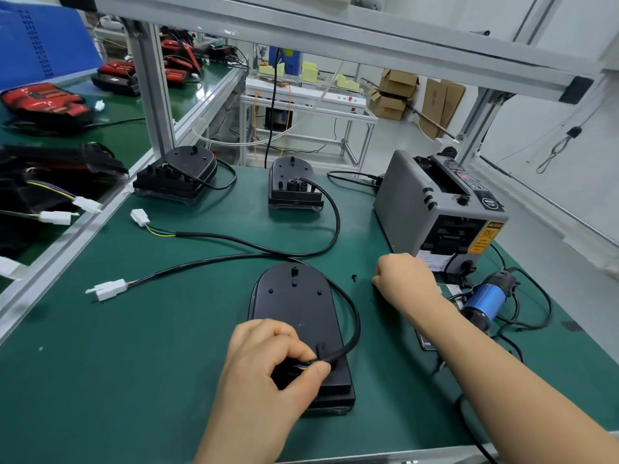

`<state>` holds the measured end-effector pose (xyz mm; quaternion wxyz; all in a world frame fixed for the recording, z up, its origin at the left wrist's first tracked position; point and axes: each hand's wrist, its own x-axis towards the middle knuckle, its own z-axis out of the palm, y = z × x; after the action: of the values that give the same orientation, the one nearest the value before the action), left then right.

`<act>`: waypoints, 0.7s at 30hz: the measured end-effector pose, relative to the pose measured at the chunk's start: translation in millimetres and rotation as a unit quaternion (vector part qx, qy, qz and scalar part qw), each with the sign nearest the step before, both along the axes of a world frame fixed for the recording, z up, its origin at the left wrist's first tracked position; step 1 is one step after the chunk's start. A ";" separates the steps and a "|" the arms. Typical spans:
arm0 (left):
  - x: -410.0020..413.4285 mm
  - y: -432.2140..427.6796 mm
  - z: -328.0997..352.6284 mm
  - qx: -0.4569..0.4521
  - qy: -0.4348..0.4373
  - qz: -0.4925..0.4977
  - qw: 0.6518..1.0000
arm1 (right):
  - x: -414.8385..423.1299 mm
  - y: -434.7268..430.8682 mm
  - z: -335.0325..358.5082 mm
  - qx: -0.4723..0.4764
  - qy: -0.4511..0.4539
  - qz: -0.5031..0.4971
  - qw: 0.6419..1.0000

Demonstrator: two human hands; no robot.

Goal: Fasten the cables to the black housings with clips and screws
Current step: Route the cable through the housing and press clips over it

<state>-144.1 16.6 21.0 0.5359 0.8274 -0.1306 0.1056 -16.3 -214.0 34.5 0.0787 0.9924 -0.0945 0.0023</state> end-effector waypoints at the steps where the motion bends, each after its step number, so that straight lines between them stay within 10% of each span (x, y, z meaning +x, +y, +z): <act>1: -0.1 0.0 -0.1 -0.001 0.000 0.001 1.000 | -1.0 0.6 -1.0 -0.010 -0.001 0.002 1.000; 17: -0.6 0.0 1.6 -0.009 0.018 -0.007 1.000 | -16.3 -12.5 -16.7 0.017 -0.042 0.030 0.999; 21: -0.4 -0.5 0.2 -0.011 0.013 -0.005 1.000 | -36.8 1.6 6.0 0.264 -0.090 0.038 0.960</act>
<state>-144.5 16.2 21.2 0.5476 0.8218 -0.1266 0.0933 -53.1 -212.4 40.4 -0.1950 0.9764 -0.0602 0.0701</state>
